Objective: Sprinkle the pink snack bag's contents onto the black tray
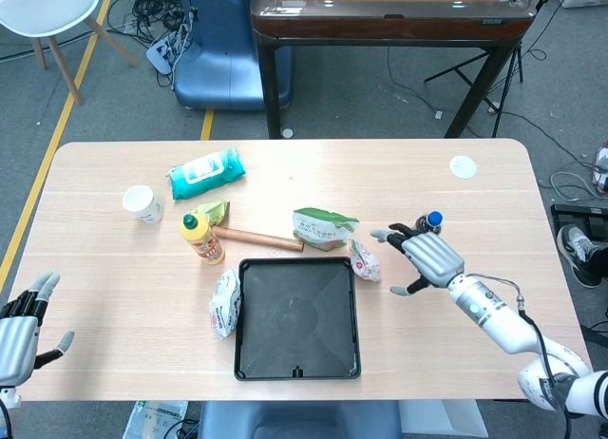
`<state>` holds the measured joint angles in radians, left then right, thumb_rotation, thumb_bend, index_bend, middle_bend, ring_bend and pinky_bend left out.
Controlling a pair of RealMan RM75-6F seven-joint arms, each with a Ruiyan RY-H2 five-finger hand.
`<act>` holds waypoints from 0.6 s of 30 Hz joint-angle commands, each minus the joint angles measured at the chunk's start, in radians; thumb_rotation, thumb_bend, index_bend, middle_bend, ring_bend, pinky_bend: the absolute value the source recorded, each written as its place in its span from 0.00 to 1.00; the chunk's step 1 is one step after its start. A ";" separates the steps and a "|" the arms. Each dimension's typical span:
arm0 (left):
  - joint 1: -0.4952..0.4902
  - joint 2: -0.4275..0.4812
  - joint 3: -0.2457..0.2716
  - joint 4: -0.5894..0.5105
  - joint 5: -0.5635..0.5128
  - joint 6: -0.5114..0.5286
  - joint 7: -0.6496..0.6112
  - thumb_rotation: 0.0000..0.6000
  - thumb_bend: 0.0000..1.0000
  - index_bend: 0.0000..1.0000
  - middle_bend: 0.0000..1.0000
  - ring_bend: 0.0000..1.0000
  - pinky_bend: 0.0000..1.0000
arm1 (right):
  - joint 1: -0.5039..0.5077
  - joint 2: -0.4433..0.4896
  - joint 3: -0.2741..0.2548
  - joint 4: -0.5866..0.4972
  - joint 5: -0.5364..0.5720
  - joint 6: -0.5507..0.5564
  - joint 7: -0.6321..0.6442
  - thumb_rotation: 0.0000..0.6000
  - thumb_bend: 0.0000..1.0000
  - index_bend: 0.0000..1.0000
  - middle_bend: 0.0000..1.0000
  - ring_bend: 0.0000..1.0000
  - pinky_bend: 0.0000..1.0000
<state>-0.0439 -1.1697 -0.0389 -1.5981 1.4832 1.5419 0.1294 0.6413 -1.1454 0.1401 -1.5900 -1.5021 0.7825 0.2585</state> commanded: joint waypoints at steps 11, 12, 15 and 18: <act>0.008 0.000 -0.001 -0.003 -0.005 0.006 0.002 1.00 0.23 0.08 0.10 0.16 0.23 | 0.116 -0.075 -0.001 0.081 0.020 -0.096 0.033 0.96 0.00 0.09 0.17 0.08 0.18; 0.009 0.000 0.000 -0.003 -0.005 0.007 0.002 1.00 0.23 0.08 0.10 0.16 0.23 | 0.116 -0.079 -0.006 0.086 0.021 -0.096 0.032 0.96 0.00 0.08 0.16 0.07 0.18; 0.013 0.001 0.000 -0.001 -0.009 0.007 -0.003 1.00 0.23 0.08 0.10 0.16 0.23 | 0.107 -0.096 -0.022 0.112 0.027 -0.081 0.037 0.97 0.00 0.08 0.16 0.07 0.18; 0.013 0.002 -0.001 0.002 -0.010 0.006 -0.006 1.00 0.23 0.08 0.10 0.16 0.23 | 0.099 -0.106 -0.038 0.139 0.029 -0.074 0.043 0.97 0.00 0.08 0.16 0.07 0.18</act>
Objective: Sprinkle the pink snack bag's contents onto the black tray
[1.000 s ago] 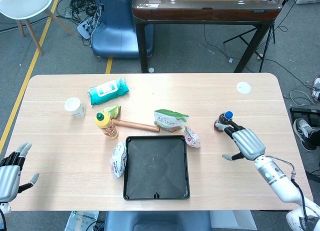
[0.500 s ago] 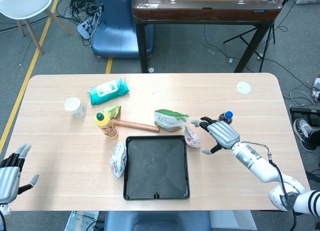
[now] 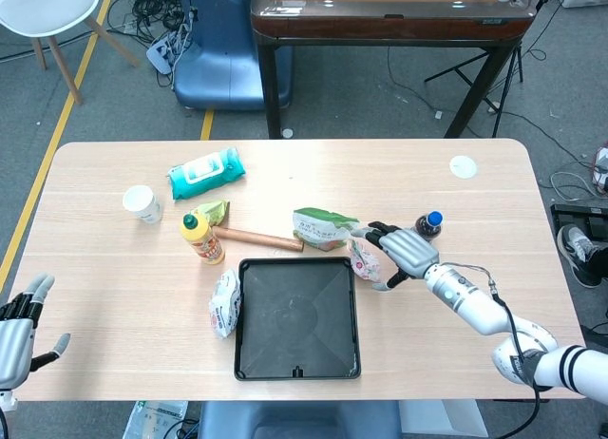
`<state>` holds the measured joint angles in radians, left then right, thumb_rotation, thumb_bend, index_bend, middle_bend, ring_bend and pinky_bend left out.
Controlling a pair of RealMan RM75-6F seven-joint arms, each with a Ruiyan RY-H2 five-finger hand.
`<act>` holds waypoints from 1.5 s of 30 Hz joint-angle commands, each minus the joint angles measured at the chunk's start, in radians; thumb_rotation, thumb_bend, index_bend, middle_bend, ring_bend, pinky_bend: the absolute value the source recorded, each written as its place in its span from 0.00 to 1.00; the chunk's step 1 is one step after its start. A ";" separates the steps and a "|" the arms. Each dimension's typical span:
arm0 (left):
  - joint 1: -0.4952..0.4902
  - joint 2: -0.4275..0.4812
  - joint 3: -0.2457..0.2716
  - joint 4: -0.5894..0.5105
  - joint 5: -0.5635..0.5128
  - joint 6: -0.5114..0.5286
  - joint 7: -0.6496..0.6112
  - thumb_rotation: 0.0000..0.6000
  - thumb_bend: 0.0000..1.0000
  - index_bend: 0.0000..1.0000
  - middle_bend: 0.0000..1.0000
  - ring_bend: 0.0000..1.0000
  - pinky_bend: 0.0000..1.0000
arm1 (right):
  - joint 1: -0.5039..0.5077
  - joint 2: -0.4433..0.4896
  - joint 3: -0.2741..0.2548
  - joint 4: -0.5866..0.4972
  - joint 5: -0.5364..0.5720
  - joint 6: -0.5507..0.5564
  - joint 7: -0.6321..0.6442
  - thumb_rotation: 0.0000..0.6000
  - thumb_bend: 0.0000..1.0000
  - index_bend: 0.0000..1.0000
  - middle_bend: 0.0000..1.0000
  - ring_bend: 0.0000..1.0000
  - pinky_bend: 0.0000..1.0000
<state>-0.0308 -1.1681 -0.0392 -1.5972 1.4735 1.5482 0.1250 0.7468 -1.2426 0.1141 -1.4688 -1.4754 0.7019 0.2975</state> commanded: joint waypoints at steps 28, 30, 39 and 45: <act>0.015 -0.004 0.001 -0.001 -0.004 0.010 -0.008 1.00 0.23 0.08 0.10 0.16 0.23 | 0.059 -0.224 -0.071 0.336 -0.019 -0.050 0.104 1.00 0.01 0.08 0.16 0.07 0.18; 0.016 -0.003 0.000 -0.002 -0.005 0.009 -0.007 1.00 0.23 0.08 0.10 0.16 0.23 | 0.062 -0.241 -0.079 0.363 -0.035 -0.039 0.124 1.00 0.01 0.08 0.17 0.07 0.18; 0.017 -0.003 -0.001 -0.008 -0.005 0.010 -0.002 1.00 0.23 0.08 0.10 0.16 0.23 | 0.071 -0.313 -0.125 0.498 -0.118 0.035 0.261 1.00 0.10 0.20 0.28 0.13 0.18; 0.020 -0.002 0.000 -0.013 -0.003 0.012 0.000 1.00 0.23 0.08 0.10 0.16 0.23 | 0.070 -0.360 -0.148 0.586 -0.148 0.083 0.331 1.00 0.13 0.30 0.34 0.19 0.21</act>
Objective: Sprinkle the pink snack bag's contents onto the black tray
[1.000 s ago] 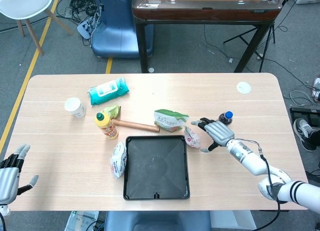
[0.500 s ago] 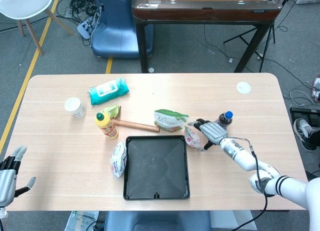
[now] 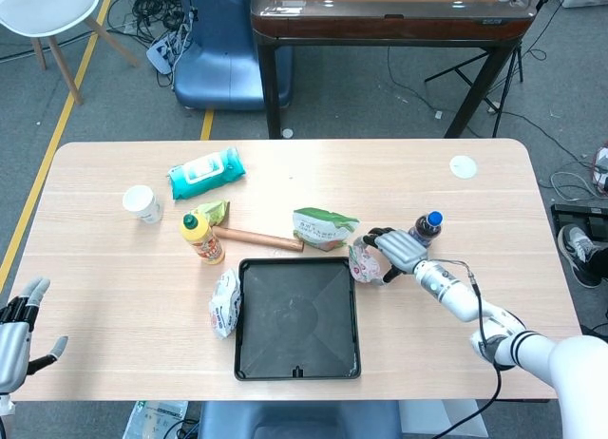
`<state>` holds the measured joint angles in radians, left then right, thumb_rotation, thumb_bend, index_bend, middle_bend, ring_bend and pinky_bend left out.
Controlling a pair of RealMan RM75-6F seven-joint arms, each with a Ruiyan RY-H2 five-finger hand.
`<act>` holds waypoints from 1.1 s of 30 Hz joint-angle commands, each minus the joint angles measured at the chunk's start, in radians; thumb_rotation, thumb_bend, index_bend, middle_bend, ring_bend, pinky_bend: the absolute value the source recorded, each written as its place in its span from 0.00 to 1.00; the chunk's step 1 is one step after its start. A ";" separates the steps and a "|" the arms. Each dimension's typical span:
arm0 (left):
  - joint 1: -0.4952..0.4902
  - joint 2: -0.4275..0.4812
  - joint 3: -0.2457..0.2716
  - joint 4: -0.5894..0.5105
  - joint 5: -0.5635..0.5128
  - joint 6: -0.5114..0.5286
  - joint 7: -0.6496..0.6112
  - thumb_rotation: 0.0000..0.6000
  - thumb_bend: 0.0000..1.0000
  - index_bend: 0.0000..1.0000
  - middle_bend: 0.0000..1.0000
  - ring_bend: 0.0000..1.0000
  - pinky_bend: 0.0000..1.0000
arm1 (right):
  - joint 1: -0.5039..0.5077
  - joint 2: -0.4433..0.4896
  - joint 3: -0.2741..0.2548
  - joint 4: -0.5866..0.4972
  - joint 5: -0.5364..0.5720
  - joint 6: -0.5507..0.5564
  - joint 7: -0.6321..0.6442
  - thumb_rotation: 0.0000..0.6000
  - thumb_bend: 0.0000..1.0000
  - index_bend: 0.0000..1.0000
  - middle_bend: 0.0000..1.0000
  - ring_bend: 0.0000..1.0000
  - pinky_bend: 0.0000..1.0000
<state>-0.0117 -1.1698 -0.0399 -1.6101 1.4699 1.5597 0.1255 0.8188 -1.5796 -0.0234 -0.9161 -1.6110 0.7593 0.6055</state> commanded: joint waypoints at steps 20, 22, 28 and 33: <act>-0.009 -0.009 -0.001 0.013 0.003 -0.020 -0.011 1.00 0.23 0.08 0.10 0.16 0.23 | -0.220 -0.112 0.024 0.036 0.121 0.238 -0.018 1.00 0.17 0.43 0.44 0.31 0.33; -0.012 -0.010 -0.002 0.015 0.005 -0.022 -0.012 1.00 0.23 0.08 0.10 0.16 0.23 | -0.241 -0.116 0.034 0.014 0.135 0.260 -0.020 1.00 0.17 0.43 0.43 0.30 0.33; -0.014 -0.010 -0.001 0.018 0.003 -0.029 -0.016 1.00 0.23 0.08 0.10 0.16 0.23 | -0.279 -0.131 0.057 -0.028 0.152 0.315 -0.037 1.00 0.17 0.43 0.40 0.28 0.33; -0.012 -0.011 0.000 0.021 0.002 -0.027 -0.021 1.00 0.23 0.08 0.10 0.16 0.23 | -0.289 -0.129 0.065 -0.070 0.157 0.317 -0.055 1.00 0.17 0.40 0.37 0.25 0.33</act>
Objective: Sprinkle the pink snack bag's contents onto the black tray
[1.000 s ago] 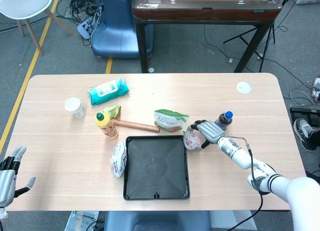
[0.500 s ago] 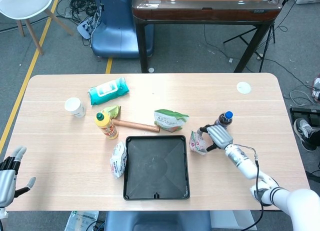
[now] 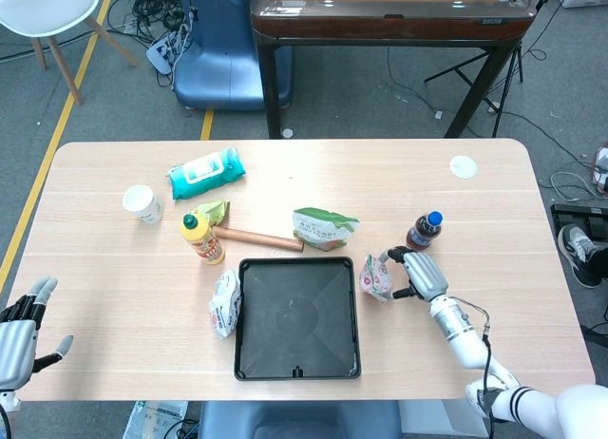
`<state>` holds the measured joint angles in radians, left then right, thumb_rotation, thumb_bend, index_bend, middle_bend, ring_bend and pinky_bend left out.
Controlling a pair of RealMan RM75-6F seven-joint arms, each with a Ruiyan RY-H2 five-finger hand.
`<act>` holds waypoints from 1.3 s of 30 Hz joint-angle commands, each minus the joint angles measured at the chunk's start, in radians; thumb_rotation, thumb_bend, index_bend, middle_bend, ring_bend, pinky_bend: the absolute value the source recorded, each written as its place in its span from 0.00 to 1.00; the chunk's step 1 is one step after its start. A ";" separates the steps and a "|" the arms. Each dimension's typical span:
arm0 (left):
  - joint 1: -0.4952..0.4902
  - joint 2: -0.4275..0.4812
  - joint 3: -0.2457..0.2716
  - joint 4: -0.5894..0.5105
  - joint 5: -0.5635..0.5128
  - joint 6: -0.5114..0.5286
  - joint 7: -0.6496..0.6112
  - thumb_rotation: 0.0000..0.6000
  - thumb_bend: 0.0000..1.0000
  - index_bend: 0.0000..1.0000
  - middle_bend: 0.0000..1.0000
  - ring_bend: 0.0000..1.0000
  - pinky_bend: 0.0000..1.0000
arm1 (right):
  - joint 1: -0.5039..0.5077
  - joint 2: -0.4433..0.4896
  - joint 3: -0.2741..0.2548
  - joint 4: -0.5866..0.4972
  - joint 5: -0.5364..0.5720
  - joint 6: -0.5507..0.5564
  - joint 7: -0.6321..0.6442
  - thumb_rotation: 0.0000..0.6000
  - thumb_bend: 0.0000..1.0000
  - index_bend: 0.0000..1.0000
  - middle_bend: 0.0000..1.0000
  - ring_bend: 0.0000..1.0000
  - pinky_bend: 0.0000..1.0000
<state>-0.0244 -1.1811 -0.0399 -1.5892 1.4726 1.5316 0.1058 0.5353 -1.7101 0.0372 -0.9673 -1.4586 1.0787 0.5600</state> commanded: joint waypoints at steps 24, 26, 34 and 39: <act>0.007 0.001 0.005 -0.003 0.004 0.007 0.000 1.00 0.23 0.08 0.10 0.16 0.22 | 0.085 0.207 -0.020 -0.215 -0.077 -0.148 -0.086 1.00 0.00 0.21 0.27 0.14 0.22; 0.007 0.002 0.005 -0.007 0.003 0.007 0.004 1.00 0.23 0.08 0.10 0.16 0.22 | 0.104 0.221 -0.021 -0.218 -0.083 -0.171 -0.097 1.00 0.00 0.21 0.27 0.14 0.22; 0.008 0.008 0.004 -0.024 0.003 0.010 0.021 1.00 0.23 0.08 0.10 0.16 0.22 | 0.170 0.236 -0.038 -0.196 -0.118 -0.244 -0.077 0.98 0.00 0.21 0.27 0.14 0.22; 0.012 0.010 0.006 -0.032 0.001 0.012 0.024 1.00 0.23 0.08 0.10 0.16 0.22 | 0.170 0.198 -0.042 -0.135 -0.108 -0.245 -0.075 0.98 0.00 0.21 0.27 0.14 0.22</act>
<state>-0.0129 -1.1713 -0.0339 -1.6211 1.4733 1.5435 0.1293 0.7060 -1.4972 -0.0030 -1.1206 -1.5713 0.8337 0.4833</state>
